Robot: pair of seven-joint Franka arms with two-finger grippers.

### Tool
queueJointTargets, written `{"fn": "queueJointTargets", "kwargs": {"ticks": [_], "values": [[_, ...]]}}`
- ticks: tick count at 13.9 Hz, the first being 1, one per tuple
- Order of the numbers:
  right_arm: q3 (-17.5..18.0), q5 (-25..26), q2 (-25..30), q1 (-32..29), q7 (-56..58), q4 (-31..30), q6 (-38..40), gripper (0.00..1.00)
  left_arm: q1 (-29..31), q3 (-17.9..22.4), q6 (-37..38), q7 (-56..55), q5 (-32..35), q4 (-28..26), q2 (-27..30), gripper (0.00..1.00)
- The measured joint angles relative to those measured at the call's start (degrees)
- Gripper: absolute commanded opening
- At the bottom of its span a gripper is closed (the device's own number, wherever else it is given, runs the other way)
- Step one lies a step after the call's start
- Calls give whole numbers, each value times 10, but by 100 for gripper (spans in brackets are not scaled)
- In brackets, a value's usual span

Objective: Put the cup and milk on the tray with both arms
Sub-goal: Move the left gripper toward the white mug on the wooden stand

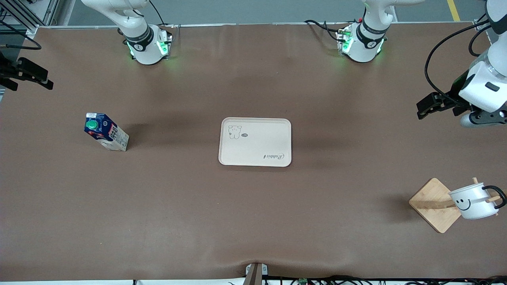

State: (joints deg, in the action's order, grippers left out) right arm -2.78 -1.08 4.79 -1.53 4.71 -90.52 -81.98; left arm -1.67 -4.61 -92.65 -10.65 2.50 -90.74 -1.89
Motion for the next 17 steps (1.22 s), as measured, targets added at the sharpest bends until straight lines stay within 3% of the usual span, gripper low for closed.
{"fn": "queueJointTargets", "kwargs": {"ticks": [6,17], "values": [[0,0,0,0,0,0,0,100,0,0,0,0,0,2,-3,100],[-1,0,-1,-2,0,0,0,100,15,9,-14,0,2,10,-77,100]]}}
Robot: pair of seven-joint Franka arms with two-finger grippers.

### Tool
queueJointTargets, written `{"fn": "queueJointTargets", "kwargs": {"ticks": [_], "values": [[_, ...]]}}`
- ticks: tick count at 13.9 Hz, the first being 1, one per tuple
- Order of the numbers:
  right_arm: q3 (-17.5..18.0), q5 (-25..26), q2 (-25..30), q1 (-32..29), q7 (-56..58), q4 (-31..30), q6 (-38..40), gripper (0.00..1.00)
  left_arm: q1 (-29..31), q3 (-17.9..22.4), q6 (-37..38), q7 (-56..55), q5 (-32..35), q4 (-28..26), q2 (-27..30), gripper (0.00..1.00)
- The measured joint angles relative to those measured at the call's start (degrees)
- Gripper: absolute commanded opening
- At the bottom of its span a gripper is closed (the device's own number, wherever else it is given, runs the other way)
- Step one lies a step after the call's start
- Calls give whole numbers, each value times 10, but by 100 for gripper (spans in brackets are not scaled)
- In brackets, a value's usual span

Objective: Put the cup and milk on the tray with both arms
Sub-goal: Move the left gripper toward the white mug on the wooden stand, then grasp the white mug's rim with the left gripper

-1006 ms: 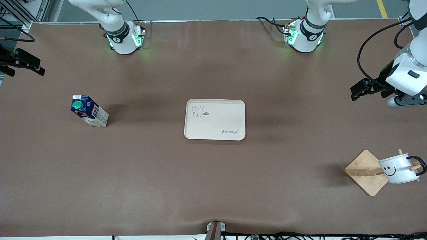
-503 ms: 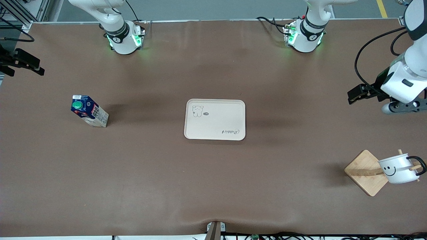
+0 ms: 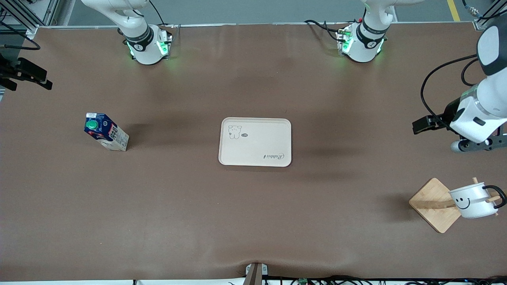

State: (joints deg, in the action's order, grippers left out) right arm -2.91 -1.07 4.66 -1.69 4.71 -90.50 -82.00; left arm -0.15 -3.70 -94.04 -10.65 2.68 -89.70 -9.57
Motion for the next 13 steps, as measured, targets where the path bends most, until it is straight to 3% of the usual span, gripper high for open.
{"fn": "queueJointTargets", "kwargs": {"ticks": [8,13], "values": [[0,0,-6,-1,0,1,-1,100,34,1,-210,-37,27,-37,-43,100],[0,0,-7,-2,0,1,-1,100,28,0,-279,-78,55,-31,-83,100]]}}
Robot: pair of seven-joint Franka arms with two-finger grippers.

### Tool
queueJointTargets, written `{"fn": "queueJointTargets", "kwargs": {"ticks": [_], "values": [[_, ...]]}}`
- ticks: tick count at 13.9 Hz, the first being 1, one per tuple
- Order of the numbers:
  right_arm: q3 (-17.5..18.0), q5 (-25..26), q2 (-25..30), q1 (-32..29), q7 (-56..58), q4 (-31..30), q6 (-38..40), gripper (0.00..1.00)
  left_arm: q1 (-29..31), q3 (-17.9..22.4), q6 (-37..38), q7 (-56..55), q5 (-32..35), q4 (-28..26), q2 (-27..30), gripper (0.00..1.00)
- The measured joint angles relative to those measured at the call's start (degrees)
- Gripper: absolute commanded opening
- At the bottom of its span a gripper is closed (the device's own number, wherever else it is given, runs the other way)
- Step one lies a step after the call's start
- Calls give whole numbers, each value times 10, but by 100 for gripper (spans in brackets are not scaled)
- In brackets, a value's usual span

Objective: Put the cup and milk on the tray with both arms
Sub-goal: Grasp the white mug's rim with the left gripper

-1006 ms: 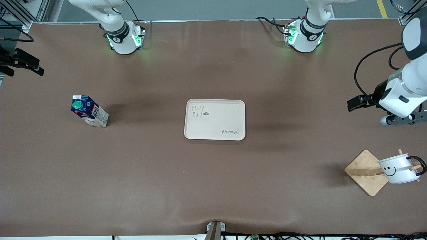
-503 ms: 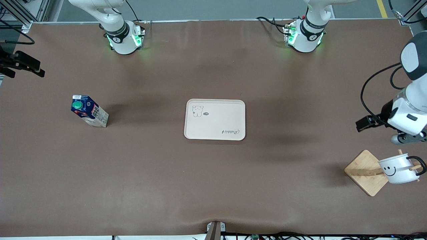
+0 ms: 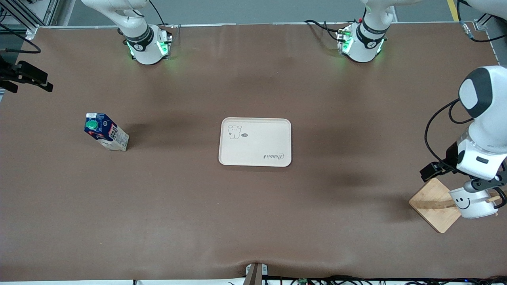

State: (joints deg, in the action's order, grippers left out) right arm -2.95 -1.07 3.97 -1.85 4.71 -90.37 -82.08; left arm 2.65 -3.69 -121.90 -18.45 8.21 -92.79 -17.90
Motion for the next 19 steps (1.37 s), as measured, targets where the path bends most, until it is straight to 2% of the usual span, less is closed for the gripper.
{"fn": "queueJointTargets", "kwargs": {"ticks": [6,9,13,16,19], "values": [[-1,0,-2,0,0,0,0,100,1,0,-4,-11,46,14,-19,100],[-1,0,-2,0,0,0,-1,100,7,1,-49,-15,49,15,-19,100],[-2,0,-3,-5,0,0,-1,100,24,1,-67,-31,48,9,-22,100],[-3,0,-6,-8,0,0,-1,100,34,1,-106,-70,44,-20,-23,100],[-3,0,-9,-10,0,1,-2,100,33,0,-178,-124,44,-69,-16,100]]}}
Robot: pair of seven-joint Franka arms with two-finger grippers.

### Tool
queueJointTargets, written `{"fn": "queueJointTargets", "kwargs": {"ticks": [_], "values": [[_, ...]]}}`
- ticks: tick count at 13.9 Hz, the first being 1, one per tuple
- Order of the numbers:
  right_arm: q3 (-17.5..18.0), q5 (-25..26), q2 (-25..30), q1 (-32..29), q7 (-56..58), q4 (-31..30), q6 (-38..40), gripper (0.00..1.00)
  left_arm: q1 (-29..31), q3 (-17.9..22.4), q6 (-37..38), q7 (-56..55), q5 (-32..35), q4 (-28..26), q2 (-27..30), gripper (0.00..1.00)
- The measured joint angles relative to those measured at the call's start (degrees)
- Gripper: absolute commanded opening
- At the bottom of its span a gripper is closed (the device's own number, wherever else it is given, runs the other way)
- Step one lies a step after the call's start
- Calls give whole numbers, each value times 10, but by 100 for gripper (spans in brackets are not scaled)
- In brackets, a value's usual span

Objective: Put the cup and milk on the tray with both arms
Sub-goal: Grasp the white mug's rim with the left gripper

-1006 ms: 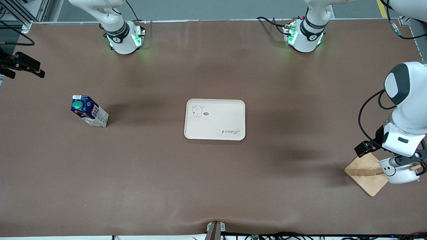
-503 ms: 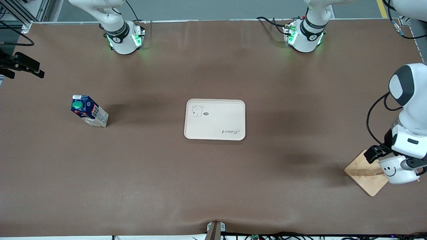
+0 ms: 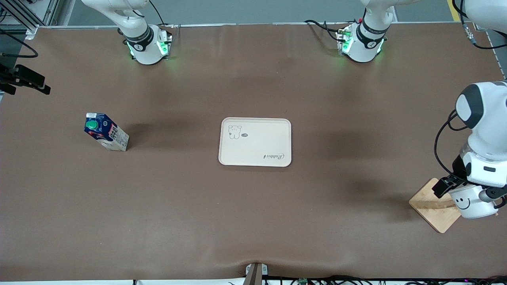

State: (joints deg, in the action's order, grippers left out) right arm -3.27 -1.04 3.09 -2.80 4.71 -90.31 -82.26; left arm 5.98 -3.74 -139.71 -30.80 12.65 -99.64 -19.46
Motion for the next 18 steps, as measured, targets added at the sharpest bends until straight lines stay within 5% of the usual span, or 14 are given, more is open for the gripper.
{"fn": "queueJointTargets", "kwargs": {"ticks": [5,13,14,18], "values": [[0,0,-1,-1,0,1,0,100,5,1,-113,-14,32,-52,0,100],[0,0,-12,-4,0,1,0,100,9,2,-144,-14,65,-47,-20,100],[0,0,-16,-7,0,1,-1,100,9,2,-144,-14,71,-43,-21,83],[-1,0,-25,-24,0,1,-2,100,10,2,-144,-14,89,-39,-24,59]]}}
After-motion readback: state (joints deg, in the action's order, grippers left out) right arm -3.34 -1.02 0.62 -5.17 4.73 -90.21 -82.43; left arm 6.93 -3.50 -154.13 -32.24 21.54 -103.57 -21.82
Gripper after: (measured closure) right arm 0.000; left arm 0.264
